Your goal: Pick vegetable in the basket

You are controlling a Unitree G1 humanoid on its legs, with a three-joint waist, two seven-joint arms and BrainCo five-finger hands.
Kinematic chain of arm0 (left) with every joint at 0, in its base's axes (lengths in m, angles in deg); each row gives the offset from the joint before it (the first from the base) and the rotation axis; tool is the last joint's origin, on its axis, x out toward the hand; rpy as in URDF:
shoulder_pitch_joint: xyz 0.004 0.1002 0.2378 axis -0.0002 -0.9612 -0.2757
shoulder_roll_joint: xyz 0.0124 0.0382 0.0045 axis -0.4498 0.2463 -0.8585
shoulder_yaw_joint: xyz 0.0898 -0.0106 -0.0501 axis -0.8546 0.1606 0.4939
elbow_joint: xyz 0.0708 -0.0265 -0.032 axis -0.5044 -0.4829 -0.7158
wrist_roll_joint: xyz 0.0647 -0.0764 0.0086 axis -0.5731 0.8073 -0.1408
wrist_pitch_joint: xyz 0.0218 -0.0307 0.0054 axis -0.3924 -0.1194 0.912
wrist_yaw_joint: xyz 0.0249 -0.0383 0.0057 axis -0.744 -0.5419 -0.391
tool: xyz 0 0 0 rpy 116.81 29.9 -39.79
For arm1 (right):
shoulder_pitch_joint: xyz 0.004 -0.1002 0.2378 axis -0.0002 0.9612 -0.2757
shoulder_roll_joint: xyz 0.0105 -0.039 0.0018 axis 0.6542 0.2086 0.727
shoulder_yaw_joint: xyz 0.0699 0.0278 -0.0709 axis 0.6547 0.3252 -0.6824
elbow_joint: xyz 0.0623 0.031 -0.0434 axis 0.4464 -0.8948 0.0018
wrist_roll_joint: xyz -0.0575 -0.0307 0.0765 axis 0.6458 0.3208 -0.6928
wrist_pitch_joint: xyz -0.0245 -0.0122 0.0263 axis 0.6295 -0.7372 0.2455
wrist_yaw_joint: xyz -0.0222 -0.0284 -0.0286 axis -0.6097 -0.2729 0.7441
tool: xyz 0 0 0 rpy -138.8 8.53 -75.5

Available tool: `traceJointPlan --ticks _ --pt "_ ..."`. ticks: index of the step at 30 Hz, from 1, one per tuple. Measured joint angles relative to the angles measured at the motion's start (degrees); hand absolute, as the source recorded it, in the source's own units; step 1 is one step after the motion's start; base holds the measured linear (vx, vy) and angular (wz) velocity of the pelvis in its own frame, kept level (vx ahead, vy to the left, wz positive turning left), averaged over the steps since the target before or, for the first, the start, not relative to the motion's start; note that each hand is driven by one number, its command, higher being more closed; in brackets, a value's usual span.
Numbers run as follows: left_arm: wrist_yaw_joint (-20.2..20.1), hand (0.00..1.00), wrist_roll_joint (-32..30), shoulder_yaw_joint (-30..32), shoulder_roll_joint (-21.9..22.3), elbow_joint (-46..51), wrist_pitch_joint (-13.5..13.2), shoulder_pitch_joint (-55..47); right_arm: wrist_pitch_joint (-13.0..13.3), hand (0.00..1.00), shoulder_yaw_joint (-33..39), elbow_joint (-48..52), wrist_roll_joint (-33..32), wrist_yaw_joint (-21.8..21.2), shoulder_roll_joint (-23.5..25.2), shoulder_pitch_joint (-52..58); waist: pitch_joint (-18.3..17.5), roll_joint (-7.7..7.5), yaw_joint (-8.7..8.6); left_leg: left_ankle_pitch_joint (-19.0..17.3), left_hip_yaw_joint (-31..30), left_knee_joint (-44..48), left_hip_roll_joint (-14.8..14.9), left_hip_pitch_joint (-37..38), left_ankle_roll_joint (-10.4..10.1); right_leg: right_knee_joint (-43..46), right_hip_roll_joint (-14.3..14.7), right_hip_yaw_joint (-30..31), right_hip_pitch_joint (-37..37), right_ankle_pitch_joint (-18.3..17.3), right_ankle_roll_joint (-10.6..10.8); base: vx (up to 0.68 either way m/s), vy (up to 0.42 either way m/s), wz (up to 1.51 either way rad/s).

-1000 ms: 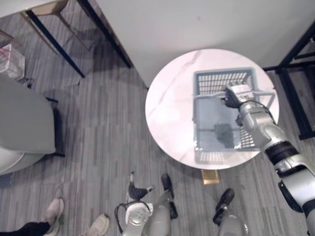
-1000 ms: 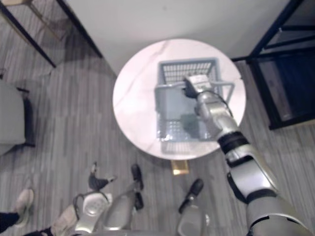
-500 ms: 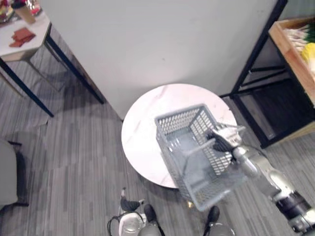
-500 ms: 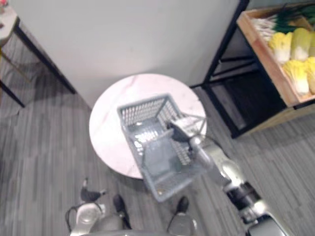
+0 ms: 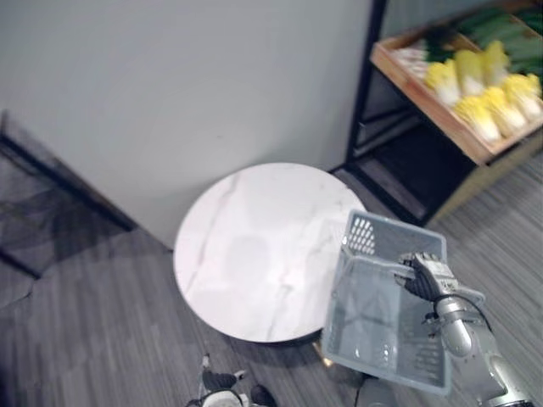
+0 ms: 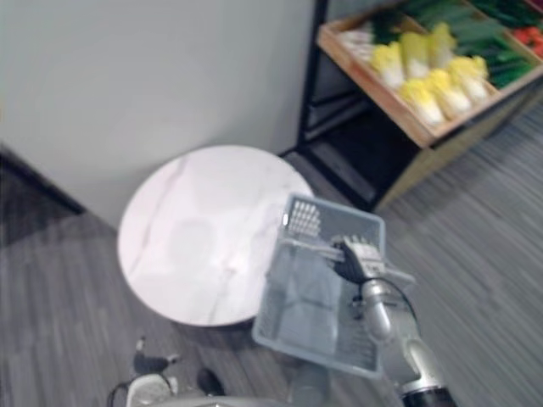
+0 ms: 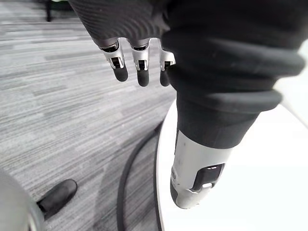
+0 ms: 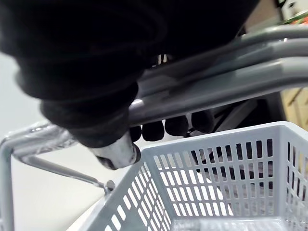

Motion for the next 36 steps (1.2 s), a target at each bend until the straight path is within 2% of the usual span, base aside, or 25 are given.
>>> traceJointPlan --ticks 1,2,3,4,5,6,7,8,9,11,12,14,15,17,20,21,22,24,27,29,31,33,34,35,36 --pt "-0.05 0.00 -1.36 1.11 -0.29 -1.39 0.67 1.12 -0.66 1.00 -0.34 -0.17 0.25 0.06 0.88 -0.91 -0.49 1.22 0.95 -1.20 3.01 0.22 2.30 -0.87 2.74 -3.70 2.42 -3.70 -0.89 6.86 -2.47 -0.17 -0.049 -1.49" --pt "-0.19 0.00 -1.82 1.34 -0.53 -1.90 0.79 2.03 -0.70 1.00 -0.39 -0.23 0.24 0.31 1.18 -1.19 -0.09 1.70 0.83 -1.27 5.08 0.35 3.50 -0.49 2.65 1.41 2.47 -7.42 -1.89 2.63 -5.02 -0.16 -0.099 -1.24" --pt "-0.35 0.00 -1.93 1.12 -1.45 -1.39 1.27 2.32 -0.71 1.00 -0.89 -0.64 0.23 0.54 1.21 -1.11 0.07 1.31 -0.20 -1.15 5.94 1.03 4.38 0.98 2.68 18.19 0.35 -15.05 -2.83 -8.81 -10.61 -0.10 -0.115 -0.63" --pt "-0.37 0.00 -1.91 1.12 -1.91 -0.85 1.44 2.12 -0.66 1.00 -1.26 -0.85 0.23 0.54 1.10 -1.13 -0.13 0.54 -0.13 -1.18 6.69 1.69 4.57 1.73 2.66 24.04 -1.17 -17.26 -2.65 -11.52 -10.59 -0.06 -0.104 -0.62" --pt "-0.37 0.00 -1.84 1.33 -3.36 -0.41 1.69 2.88 -0.55 1.00 -2.00 -0.82 0.22 0.56 1.03 -1.64 -0.44 -1.34 -0.19 -2.76 7.89 5.37 4.80 2.09 2.22 27.89 -2.90 -21.25 -2.83 -10.09 -9.52 -0.04 -0.068 -0.78" --pt "-0.41 0.00 -1.79 1.80 -3.65 -0.95 2.17 3.05 -0.49 1.00 -3.27 -0.87 0.23 0.53 0.30 -3.17 -0.71 -0.90 0.25 -4.51 8.01 7.23 6.46 1.41 2.05 25.33 -1.12 -23.08 -2.10 -6.59 -8.64 -0.07 -0.057 -0.87" --pt "-0.40 0.00 -1.72 1.97 -3.47 -1.21 2.20 2.49 -0.38 1.00 -3.44 -0.85 0.23 0.57 0.24 -3.69 -1.45 0.58 1.03 -4.32 7.89 5.75 7.72 1.32 2.31 20.41 1.76 -22.79 -0.43 -5.56 -7.42 -0.11 -0.042 -1.03" --pt "-0.33 0.00 -1.50 2.51 -3.10 -1.10 1.82 2.46 -0.30 1.00 -3.63 -0.82 0.25 0.93 1.10 -5.28 -1.19 0.62 1.41 -3.87 11.49 5.25 8.05 2.32 2.38 28.17 -0.21 -24.32 -0.32 -12.03 -10.64 -0.10 -0.062 -0.85" --pt "-0.26 0.00 -0.99 2.59 -3.42 -0.83 2.13 2.20 -0.38 1.00 -4.32 -1.47 0.39 0.91 1.20 -5.58 -2.05 -0.85 0.78 -3.67 13.00 5.41 7.26 3.22 2.61 38.83 -4.55 -25.01 1.07 -15.97 -10.82 -0.08 -0.082 -0.73" --pt "-0.06 0.00 -0.78 3.02 -3.98 -0.83 2.31 0.36 -0.30 1.00 -5.34 -3.32 0.31 0.89 1.30 -5.62 -3.47 -2.66 1.67 -3.51 16.01 7.53 7.20 3.53 2.42 41.24 -9.27 -24.89 5.41 -15.74 -10.77 -0.06 -0.194 -0.84" --pt "-0.01 0.00 -0.76 3.25 -4.44 -0.90 2.38 -0.39 -0.29 1.00 -6.79 -3.31 0.31 0.87 1.36 -6.32 -4.01 -3.59 2.50 -3.69 18.86 9.35 7.76 3.40 2.55 38.20 -9.82 -24.81 5.88 -15.75 -9.24 -0.08 -0.292 -1.61" --pt "0.00 0.00 -0.71 4.72 -3.22 -1.15 2.56 -0.39 -0.04 1.00 -9.03 -3.05 0.33 0.80 1.41 -7.64 -4.81 -1.36 3.61 -2.51 24.03 10.67 10.79 1.51 2.79 29.81 -3.65 -25.60 3.88 -15.65 -9.88 -0.10 -0.308 -1.59" --pt "-0.01 0.00 -0.71 4.68 -1.82 -1.21 2.33 -0.19 -0.03 1.00 -9.24 -3.08 0.32 0.80 1.44 -7.78 -5.01 -0.61 3.41 -0.63 25.97 9.97 11.67 0.73 2.55 24.20 -0.84 -23.92 3.70 -16.62 -8.49 -0.12 -0.292 -1.04" --pt "-0.15 0.00 -0.71 4.96 -1.46 -1.21 2.16 0.71 -0.03 1.00 -10.03 -3.19 0.33 0.54 1.47 -7.78 -5.15 -1.09 3.17 -0.45 29.93 12.00 12.28 0.76 2.72 18.98 1.02 -22.15 3.23 -18.62 -5.42 -0.06 -0.266 -1.05" --pt "-0.20 0.00 -0.70 7.05 -0.91 -1.41 2.15 0.61 0.09 1.00 -13.61 -3.18 0.33 0.28 1.75 -7.57 -5.02 -0.80 3.06 -0.53 35.02 20.03 18.19 3.78 2.68 11.49 6.37 -20.73 5.76 -18.62 -5.41 0.01 -0.379 -1.18" --pt "-0.20 0.00 -0.70 7.46 -0.83 -1.46 2.14 0.55 0.48 1.00 -14.31 -3.16 0.31 0.26 1.71 -6.63 -5.01 -0.48 2.97 -0.55 35.40 24.79 22.32 5.04 2.70 8.60 8.98 -19.98 8.23 -18.78 -6.19 -0.01 -0.353 -0.63" --pt "-0.32 0.00 -0.71 7.15 -0.66 -1.97 1.85 0.87 0.53 1.00 -14.30 -3.06 0.30 0.32 1.58 -5.49 -5.05 0.18 2.63 -1.69 34.02 28.60 26.18 5.61 1.03 6.62 11.40 -19.70 10.52 -19.28 -7.18 -0.02 -0.339 -0.48" --pt "-0.58 0.00 -0.71 6.76 0.76 -2.29 1.43 1.46 0.53 1.00 -14.26 -3.06 0.30 0.28 0.66 -5.07 -4.52 1.76 2.44 -2.84 31.94 29.13 28.70 5.25 -0.77 4.98 14.62 -19.36 12.68 -19.42 -8.19 -0.05 -0.209 -0.15" --pt "-1.10 0.00 -0.70 6.70 0.65 -3.18 1.61 0.71 0.77 1.00 -14.51 -2.12 0.28 0.27 1.73 -2.55 -4.46 2.11 1.43 -2.10 30.43 32.95 32.57 6.89 0.16 1.41 17.65 -19.29 16.52 -18.98 -8.91 -0.01 -0.113 -0.01" --pt "-1.21 0.00 -0.70 6.69 0.45 -4.31 1.61 0.28 0.96 1.00 -14.35 -1.22 0.36 0.25 1.31 -2.01 -4.23 2.38 1.41 0.04 28.55 36.18 33.77 7.04 1.65 -0.67 17.90 -18.01 17.93 -18.08 -9.31 -0.01 -0.127 -0.29" --pt "-1.29 0.00 0.09 6.80 0.49 -5.47 1.26 -0.50 0.97 1.00 -14.34 -0.84 0.31 0.27 -0.02 -1.79 -3.75 2.56 1.62 3.84 20.73 38.69 33.36 4.85 1.65 -2.72 17.49 -14.85 19.09 -16.68 -9.39 -0.03 -0.065 -0.58" --pt "-1.07 0.00 1.50 6.91 0.48 -5.69 0.80 -0.70 1.08 1.00 -14.51 -0.61 0.30 0.48 -0.62 -2.46 -2.93 2.73 2.34 -1.50 8.23 38.86 27.71 0.29 -0.76 -5.55 16.28 -10.76 19.24 -15.43 -10.35 -0.06 0.049 -0.91" --pt "-0.94 0.00 1.58 6.87 0.78 -5.26 0.19 -0.60 1.08 1.00 -14.56 -0.63 0.30 0.47 -0.96 -2.85 -2.13 3.44 3.03 -6.60 2.41 37.78 22.09 -1.75 -0.72 -6.54 15.52 -7.19 19.15 -15.01 -10.82 -0.05 0.076 -0.90" --pt "-0.90 0.00 1.57 6.86 0.86 -5.15 0.09 -0.66 1.07 1.00 -14.61 -0.64 0.30 0.47 -1.09 -2.84 -2.03 3.60 3.13 -7.36 1.83 37.33 20.87 -2.05 -0.70 -6.60 15.43 -6.62 19.15 -15.01 -10.82 -0.04 0.122 -0.97" --pt "-0.48 0.00 1.58 6.86 0.80 -4.86 -0.32 -1.20 1.02 1.00 -15.30 -0.64 0.31 0.48 -1.14 -2.86 -1.84 4.02 3.31 -9.08 0.35 34.68 16.75 -3.20 -0.54 -6.75 14.89 -5.84 19.22 -15.01 -10.81 0.00 0.127 -0.67"
